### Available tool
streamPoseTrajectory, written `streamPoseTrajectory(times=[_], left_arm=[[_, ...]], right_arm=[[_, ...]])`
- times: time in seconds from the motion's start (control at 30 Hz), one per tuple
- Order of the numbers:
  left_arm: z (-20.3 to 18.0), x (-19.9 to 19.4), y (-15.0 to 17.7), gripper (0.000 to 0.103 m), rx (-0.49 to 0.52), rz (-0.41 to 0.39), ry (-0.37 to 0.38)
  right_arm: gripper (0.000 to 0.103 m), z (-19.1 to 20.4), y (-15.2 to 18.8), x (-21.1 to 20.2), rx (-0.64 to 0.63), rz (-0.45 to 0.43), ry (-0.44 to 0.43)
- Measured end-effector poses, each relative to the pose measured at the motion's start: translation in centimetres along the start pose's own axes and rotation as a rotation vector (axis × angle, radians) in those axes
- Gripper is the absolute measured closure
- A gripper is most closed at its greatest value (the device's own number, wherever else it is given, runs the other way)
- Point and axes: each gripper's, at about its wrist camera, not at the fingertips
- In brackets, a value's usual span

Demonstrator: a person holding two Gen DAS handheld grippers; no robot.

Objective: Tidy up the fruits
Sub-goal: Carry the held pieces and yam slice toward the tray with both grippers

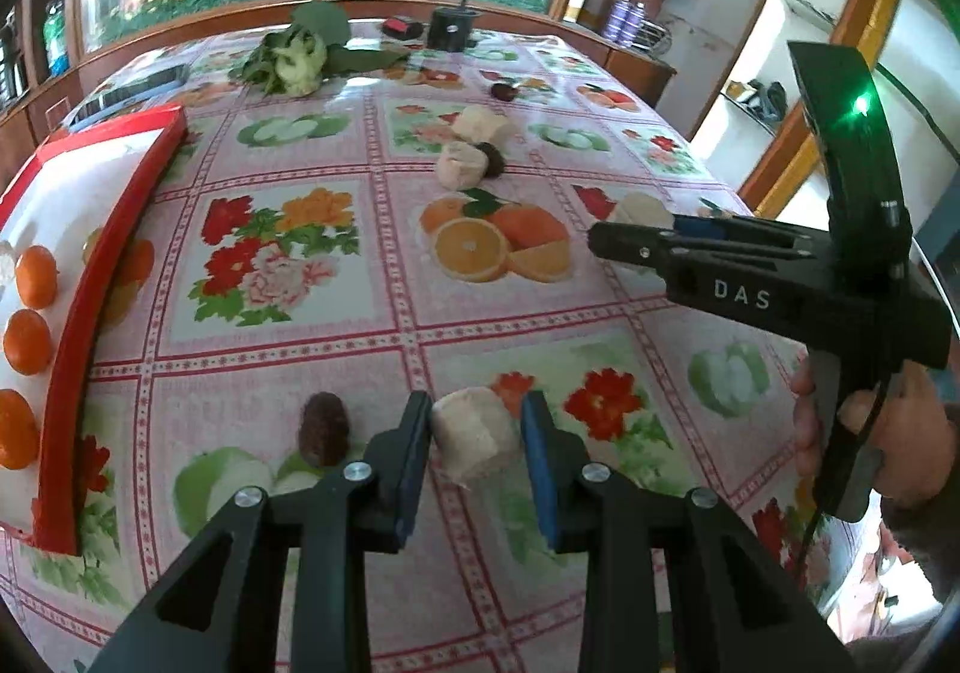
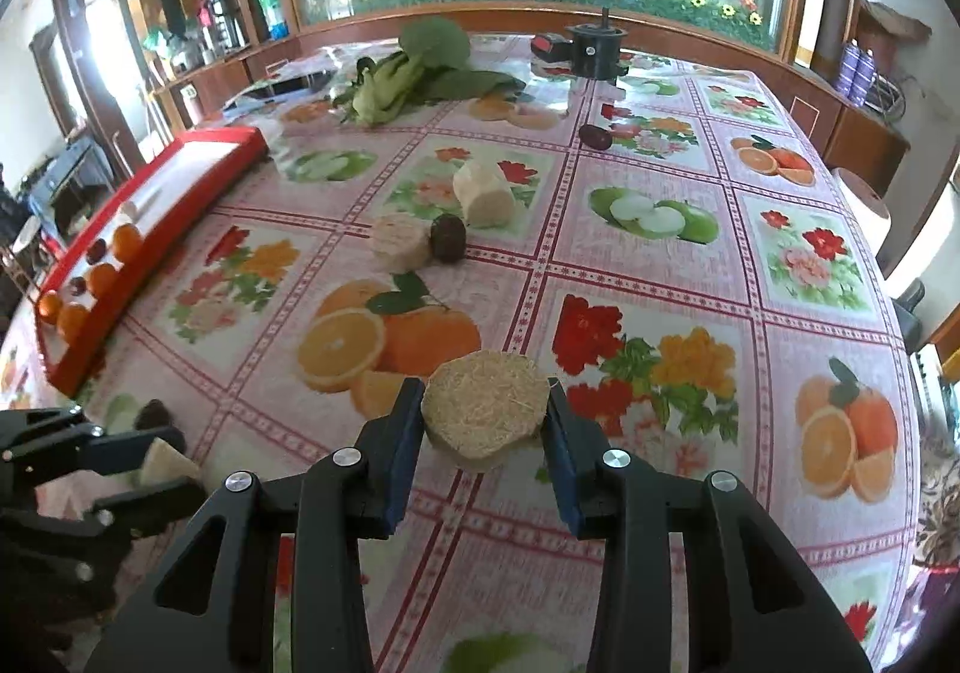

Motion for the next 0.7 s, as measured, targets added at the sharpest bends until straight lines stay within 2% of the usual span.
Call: streamPoseTrajectory(times=[0.17, 0.4, 0.7], left_arm=[[-0.3, -0.8, 0.3, 0.070, 0.003, -0.001, 0.024], [1.1, -2.5, 0.4, 0.070, -0.013, -0.029, 0.012], [7.1, -6.0, 0.5, 0.070, -0.094, -0.084, -0.056]], right_arm=[[0.066, 0.7, 0.9, -0.6, 0.008, 0.017, 0.012], [0.066, 3.6, 0.7, -0.6, -0.010, 0.029, -0.007], [0.066, 10.8, -2.1, 0.8, -0.115, 0.025, -0.085]])
Point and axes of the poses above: each gripper's, at about its wrist camera, not at the fingertips, and x roughly the way its jaws point, z to its left, y to its underside, and after that the axes turned 5 degrees about -y, right-handed
